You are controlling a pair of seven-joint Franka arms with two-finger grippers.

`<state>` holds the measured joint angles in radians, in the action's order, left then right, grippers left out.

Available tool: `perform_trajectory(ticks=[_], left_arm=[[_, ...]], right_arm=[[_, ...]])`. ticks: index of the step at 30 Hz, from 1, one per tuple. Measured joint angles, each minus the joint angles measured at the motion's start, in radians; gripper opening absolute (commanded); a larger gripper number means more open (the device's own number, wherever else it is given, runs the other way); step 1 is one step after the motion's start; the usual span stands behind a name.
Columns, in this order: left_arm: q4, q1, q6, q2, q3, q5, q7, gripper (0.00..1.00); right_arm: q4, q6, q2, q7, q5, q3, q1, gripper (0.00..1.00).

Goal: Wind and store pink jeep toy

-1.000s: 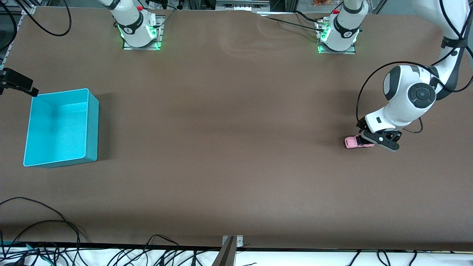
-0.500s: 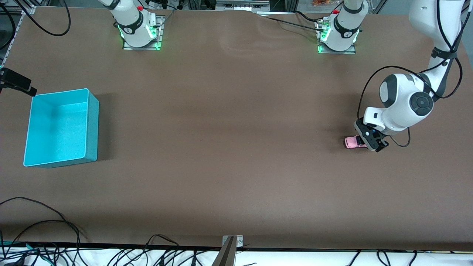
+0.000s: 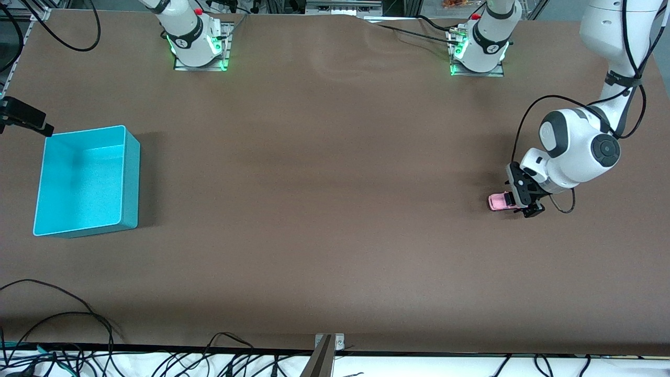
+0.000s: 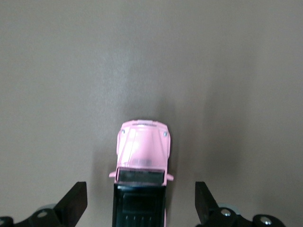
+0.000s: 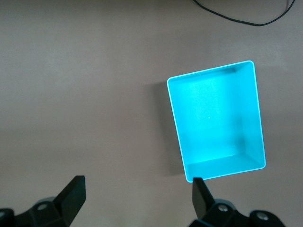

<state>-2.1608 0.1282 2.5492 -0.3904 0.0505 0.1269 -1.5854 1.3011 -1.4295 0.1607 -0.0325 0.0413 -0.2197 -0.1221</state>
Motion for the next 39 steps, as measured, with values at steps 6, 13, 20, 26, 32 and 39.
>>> perform_trajectory(ticks=[6, 13, 20, 26, 32, 39], left_arm=[[0.003, 0.000, 0.001, 0.000, -0.027, 0.000, -0.056, 1.00], [0.004, 0.000, 0.001, 0.000, -0.033, 0.000, -0.070, 1.00], [0.003, -0.006, 0.001, -0.001, -0.032, 0.000, -0.071, 1.00], [0.002, -0.008, 0.011, -0.013, -0.032, 0.000, -0.072, 1.00], [0.002, -0.008, 0.027, -0.035, -0.032, 0.000, -0.072, 1.00], [0.002, -0.008, 0.043, -0.052, -0.032, 0.000, -0.074, 0.50]], right_arm=[[0.000, 0.001, 0.000, 0.000, 0.000, 0.000, 0.000, 1.00], [0.000, 0.002, 0.000, 0.000, 0.000, 0.000, 0.000, 1.00], [0.000, 0.002, 0.001, 0.000, 0.000, -0.002, 0.001, 1.00], [0.001, 0.002, 0.001, 0.000, 0.000, -0.008, 0.002, 1.00], [0.006, 0.003, 0.003, 0.000, 0.000, -0.010, 0.003, 1.00], [0.010, 0.004, 0.006, 0.000, 0.000, -0.010, 0.003, 1.00]])
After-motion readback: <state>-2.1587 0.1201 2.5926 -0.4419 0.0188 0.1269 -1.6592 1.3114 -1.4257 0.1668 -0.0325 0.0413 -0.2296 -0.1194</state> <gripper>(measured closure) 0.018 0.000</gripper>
